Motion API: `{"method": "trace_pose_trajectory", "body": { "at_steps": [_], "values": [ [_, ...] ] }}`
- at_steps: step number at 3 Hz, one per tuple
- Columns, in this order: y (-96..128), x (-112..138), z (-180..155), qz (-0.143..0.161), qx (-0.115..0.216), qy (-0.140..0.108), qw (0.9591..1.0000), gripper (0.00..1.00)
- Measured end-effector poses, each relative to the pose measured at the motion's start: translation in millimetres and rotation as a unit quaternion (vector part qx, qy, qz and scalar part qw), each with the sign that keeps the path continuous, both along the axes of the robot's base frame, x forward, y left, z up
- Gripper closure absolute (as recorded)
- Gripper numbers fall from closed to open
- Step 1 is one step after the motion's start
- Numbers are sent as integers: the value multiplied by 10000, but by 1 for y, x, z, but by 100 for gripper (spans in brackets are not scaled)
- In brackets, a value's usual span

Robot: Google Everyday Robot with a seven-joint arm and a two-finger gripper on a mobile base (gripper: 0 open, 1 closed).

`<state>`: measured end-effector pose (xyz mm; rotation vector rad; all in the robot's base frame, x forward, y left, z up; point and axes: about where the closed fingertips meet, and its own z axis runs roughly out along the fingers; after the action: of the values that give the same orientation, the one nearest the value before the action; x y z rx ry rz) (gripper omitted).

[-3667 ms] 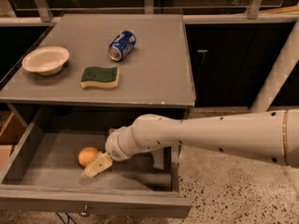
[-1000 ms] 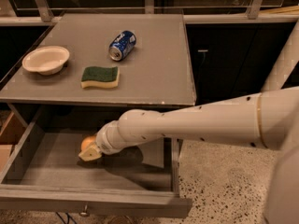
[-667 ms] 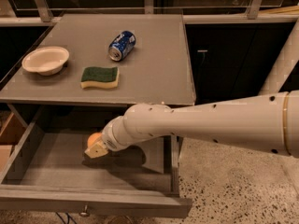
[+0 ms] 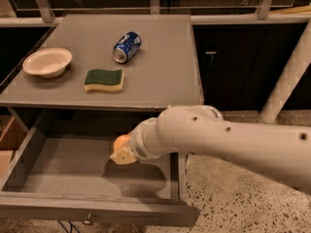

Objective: Pick orange from top drawer and place on counter

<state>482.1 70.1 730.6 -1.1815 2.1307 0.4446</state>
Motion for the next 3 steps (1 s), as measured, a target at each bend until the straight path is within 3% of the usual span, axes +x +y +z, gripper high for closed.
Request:
{"method": "trace_pose_trajectory", "body": {
  "at_steps": [1,3],
  "values": [
    [-31,-5,34,-275,-181,-252,9991,100],
    [-35,7,49,-297,-228,-405,9985,100]
  ]
}}
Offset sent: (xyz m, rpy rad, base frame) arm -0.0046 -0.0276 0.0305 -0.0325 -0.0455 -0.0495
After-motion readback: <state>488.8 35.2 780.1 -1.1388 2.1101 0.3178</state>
